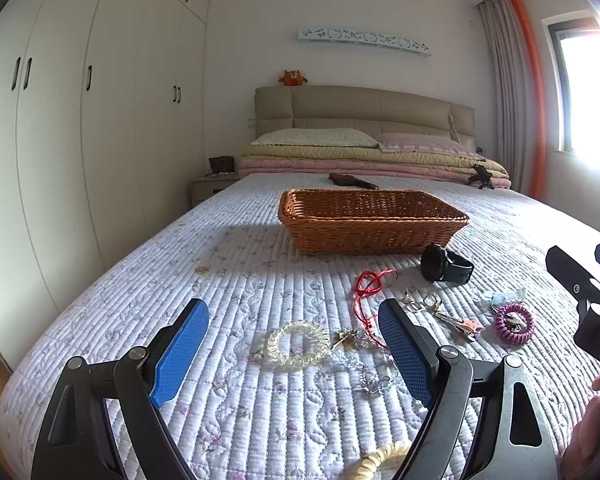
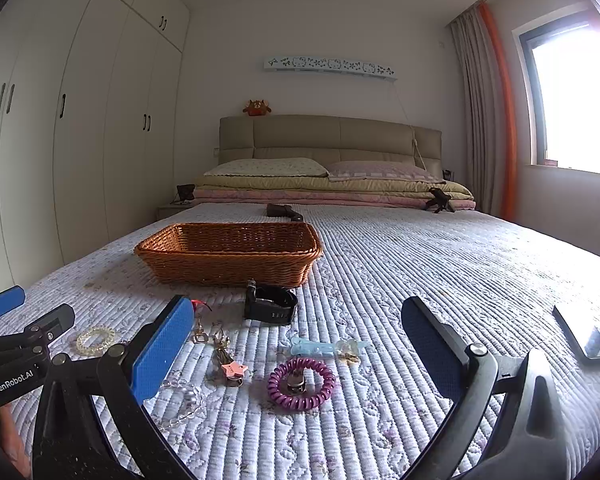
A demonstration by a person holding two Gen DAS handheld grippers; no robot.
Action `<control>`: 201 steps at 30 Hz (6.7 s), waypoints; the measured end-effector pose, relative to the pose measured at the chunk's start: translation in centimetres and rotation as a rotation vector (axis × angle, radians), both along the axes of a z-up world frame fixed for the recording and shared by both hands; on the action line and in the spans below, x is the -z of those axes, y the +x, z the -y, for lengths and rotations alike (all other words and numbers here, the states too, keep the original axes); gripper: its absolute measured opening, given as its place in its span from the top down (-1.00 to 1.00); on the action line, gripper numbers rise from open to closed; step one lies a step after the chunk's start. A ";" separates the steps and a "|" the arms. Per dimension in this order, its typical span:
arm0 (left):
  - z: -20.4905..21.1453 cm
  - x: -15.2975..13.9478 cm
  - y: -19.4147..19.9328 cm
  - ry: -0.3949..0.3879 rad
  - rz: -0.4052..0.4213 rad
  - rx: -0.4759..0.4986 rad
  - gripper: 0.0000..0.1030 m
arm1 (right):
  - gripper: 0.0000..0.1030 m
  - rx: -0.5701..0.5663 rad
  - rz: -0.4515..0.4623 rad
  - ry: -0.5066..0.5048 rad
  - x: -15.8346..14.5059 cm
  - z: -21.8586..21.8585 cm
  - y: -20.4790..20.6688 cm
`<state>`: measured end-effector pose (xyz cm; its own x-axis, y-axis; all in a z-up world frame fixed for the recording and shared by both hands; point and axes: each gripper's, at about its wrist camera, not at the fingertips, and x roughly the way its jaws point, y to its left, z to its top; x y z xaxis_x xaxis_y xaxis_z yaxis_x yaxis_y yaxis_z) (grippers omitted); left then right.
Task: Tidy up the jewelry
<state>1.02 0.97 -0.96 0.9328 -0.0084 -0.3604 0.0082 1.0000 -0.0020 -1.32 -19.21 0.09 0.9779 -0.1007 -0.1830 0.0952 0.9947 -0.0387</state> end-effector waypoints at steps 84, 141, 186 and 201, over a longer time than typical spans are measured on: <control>-0.1 3.8 -2.7 -0.103 -0.417 0.253 0.79 | 0.70 -0.107 -0.548 0.092 4.0 4.7 8.1; 3.4 -8.9 27.3 -0.078 -0.311 0.211 0.08 | 0.45 -0.204 -0.589 0.171 -5.9 2.6 29.5; -6.1 3.6 7.5 -0.268 -0.393 0.126 -0.07 | 0.13 -0.106 -0.468 0.116 3.8 3.1 6.7; -3.9 4.5 9.6 -0.160 -0.493 0.103 0.34 | 0.48 -0.093 -0.556 0.062 5.1 1.9 8.8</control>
<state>10.58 4.88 -5.44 0.6444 -0.1819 -0.7427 0.0662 0.9809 -0.1828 7.47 -21.13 -4.98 0.7368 0.0091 -0.6760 -0.0112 0.9999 0.0013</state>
